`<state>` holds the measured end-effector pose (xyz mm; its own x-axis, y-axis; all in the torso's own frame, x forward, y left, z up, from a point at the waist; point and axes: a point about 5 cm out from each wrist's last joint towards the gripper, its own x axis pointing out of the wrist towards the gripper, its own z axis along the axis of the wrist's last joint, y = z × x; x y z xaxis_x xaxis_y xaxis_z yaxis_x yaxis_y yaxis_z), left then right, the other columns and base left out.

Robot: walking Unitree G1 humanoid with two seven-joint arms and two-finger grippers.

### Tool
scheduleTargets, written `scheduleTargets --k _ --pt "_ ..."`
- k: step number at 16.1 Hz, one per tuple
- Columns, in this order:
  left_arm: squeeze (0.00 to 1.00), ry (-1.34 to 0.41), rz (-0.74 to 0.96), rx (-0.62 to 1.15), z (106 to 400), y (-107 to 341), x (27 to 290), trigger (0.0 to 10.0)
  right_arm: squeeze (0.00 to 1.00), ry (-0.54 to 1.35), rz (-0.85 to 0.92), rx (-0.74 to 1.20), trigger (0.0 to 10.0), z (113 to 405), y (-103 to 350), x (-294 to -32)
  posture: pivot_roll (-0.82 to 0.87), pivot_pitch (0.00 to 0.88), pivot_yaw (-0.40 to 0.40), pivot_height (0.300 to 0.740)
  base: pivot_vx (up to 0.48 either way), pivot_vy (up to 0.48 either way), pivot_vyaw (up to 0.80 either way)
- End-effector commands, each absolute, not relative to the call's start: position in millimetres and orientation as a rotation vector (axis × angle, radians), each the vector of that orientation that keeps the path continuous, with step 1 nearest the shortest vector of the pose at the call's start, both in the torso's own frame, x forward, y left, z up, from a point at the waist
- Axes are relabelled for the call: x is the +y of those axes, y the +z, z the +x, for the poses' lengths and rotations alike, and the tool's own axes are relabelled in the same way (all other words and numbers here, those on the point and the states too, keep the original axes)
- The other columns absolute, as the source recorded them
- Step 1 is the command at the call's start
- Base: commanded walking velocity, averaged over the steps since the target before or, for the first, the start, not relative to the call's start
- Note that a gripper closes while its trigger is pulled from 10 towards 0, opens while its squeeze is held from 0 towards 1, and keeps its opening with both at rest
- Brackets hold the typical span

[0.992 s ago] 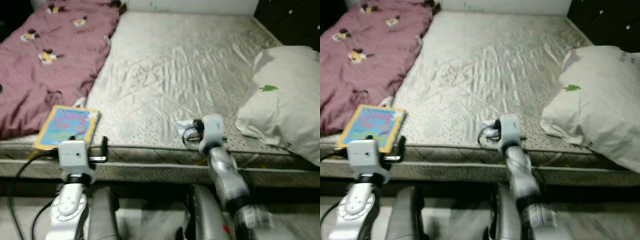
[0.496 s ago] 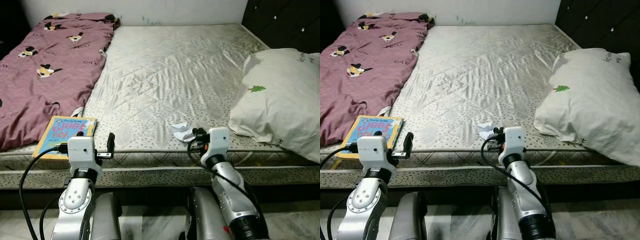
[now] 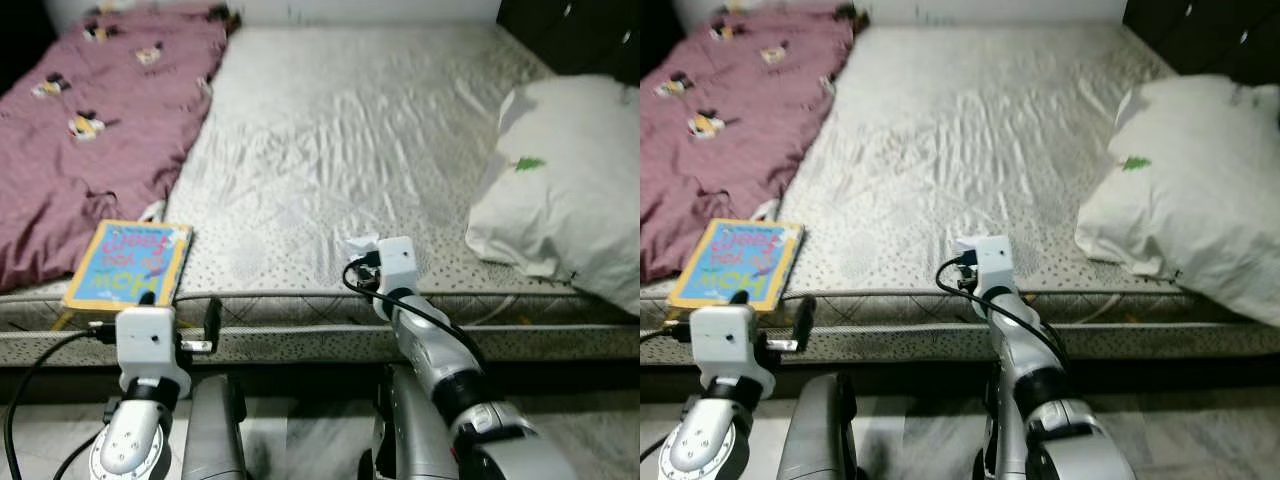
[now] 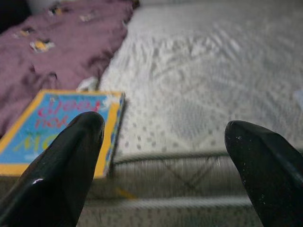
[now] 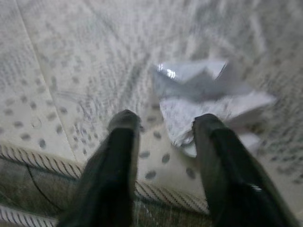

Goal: Clean up the room

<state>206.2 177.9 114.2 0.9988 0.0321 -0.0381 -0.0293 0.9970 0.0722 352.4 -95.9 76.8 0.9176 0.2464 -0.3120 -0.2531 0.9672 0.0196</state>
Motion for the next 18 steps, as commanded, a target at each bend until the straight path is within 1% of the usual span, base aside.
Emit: scheduleTargets --k 1,2,4,10,13,14,15,16,18 --pt "0.0 0.039 0.085 0.046 204 117 183 10.0 1.0 0.243 -0.024 0.329 10.0 357 80 -97 0.19 0.19 0.011 0.499 0.0 0.0 0.0" --pt "0.0 0.029 0.058 0.073 196 118 183 10.0 1.0 0.219 -0.039 0.328 10.0 365 88 -98 0.2 0.205 0.011 0.499 0.0 0.0 0.0" --pt "0.0 0.016 0.066 0.094 189 118 181 10.0 1.0 0.171 -0.032 0.336 10.0 369 91 -102 0.21 0.223 0.013 0.499 0.0 0.0 0.0" --pt "0.0 0.026 0.07 0.119 185 121 182 10.0 1.0 0.079 -0.066 0.34 10.0 370 89 -107 0.21 0.235 0.016 0.499 0.0 0.0 0.0" --pt "0.0 0.025 0.07 0.123 186 121 182 10.0 1.0 0.095 -0.065 0.38 10.0 367 83 -99 0.21 0.237 0.019 0.499 0.0 0.0 0.0" --pt "0.0 0.033 0.065 0.134 186 121 183 10.0 1.0 0.121 -0.049 0.388 10.0 365 81 -91 0.22 0.238 0.019 0.499 0.0 0.0 0.0" --pt "0.0 0.036 0.063 0.136 186 121 183 10.0 0.9 0.126 -0.049 0.385 4.1 365 81 -87 0.22 0.238 0.02 0.499 0.0 0.0 0.0" --pt "0.0 0.038 0.062 0.137 186 121 184 10.0 0.0 0.148 -0.024 0.383 0.0 363 82 -77 0.22 0.24 0.02 0.499 0.0 0.0 0.0" --pt "0.0 0.039 0.061 0.139 186 121 184 10.0 0.0 0.151 -0.015 0.387 0.0 363 81 -74 0.22 0.241 0.02 0.499 0.0 0.0 0.0"
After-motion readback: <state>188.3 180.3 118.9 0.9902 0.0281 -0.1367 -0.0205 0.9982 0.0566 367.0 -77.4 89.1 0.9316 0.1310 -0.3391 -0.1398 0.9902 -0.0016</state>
